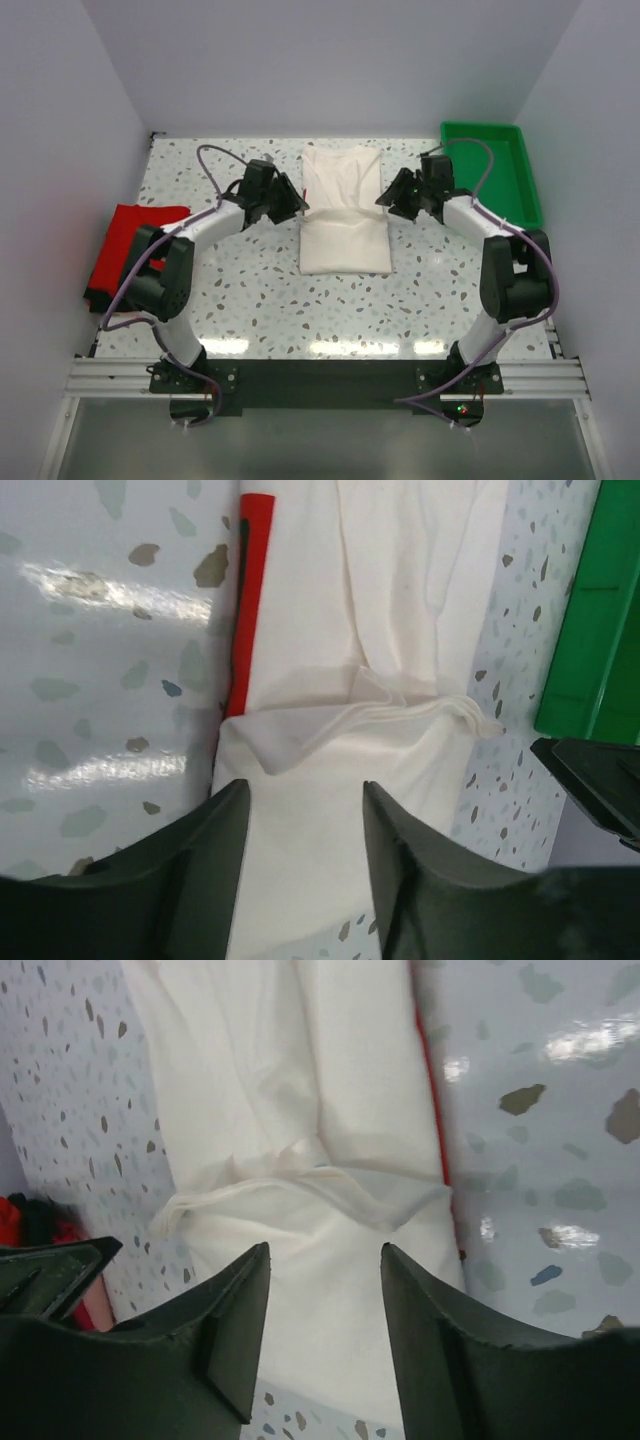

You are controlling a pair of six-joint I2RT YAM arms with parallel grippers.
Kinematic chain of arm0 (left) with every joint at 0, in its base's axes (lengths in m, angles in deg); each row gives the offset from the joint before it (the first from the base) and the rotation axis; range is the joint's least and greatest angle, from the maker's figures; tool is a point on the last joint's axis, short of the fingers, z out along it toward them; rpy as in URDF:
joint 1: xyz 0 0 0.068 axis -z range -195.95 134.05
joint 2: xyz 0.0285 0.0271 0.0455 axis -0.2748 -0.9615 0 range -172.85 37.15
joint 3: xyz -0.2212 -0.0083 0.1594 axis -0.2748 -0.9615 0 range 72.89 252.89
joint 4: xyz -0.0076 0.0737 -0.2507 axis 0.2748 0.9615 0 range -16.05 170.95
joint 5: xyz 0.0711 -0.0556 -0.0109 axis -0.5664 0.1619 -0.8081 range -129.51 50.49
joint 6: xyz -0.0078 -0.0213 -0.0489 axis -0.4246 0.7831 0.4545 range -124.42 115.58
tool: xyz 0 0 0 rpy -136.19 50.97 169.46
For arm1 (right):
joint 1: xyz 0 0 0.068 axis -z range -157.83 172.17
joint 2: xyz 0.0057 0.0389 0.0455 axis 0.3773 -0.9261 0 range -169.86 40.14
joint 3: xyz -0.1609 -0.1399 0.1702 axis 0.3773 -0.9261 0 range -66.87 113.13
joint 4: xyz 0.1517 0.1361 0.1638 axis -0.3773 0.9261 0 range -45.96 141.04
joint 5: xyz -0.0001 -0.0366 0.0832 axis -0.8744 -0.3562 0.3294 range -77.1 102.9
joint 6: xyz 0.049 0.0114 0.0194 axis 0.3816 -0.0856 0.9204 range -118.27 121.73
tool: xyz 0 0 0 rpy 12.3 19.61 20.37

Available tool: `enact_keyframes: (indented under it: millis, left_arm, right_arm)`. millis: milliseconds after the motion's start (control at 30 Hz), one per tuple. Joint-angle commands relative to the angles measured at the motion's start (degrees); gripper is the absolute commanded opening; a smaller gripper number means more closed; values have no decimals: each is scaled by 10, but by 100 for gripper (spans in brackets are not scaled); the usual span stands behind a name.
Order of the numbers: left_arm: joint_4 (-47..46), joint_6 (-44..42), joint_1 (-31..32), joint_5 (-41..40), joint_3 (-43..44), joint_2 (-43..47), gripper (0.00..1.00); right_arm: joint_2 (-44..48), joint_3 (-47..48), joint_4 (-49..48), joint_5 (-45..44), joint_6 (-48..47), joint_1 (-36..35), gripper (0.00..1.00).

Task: Fold and stack the t-shirts
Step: Fold the tshirt

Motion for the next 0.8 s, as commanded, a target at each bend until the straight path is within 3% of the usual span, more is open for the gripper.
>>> enact_keyframes:
  millis: [0,100,200,467,767]
  left_arm:
    - [-13,-9,51,-37,-2,10,44]
    - [-3,-11,67,-21,38,-34,21]
    - [-3,-18,70,-20,74,-77,11]
    - [25,-47,52,-8,196,-189,8]
    - [49,-59,20,1,214,-237,8]
  right_arm:
    - [29,18,27,-84,-49,-61,48]
    - [-6,53,39,-71,-63,-84,36]
    - [-43,84,39,-48,-78,-90,32]
    - [-138,177,83,-25,-122,-91,25]
    - [-214,238,114,-87,-141,-66,25]
